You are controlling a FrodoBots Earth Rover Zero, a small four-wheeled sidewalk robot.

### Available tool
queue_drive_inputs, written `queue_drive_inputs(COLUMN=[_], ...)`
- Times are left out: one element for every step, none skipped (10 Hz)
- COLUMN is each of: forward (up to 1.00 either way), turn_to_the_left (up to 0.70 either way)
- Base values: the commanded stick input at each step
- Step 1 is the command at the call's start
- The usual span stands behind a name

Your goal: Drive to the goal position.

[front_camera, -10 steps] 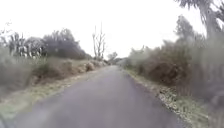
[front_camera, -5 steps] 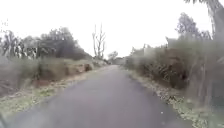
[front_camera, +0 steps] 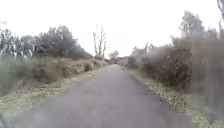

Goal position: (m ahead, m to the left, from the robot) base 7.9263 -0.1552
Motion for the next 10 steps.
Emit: queue_drive_inputs(forward=[1.00, 1.00, 1.00, 1.00, 1.00, 1.00, 1.00, 1.00, 1.00, 1.00], turn_to_the_left=[0.00, 0.00, 0.00, 0.00, 0.00, 0.00, 0.00, 0.00, 0.00, 0.00])
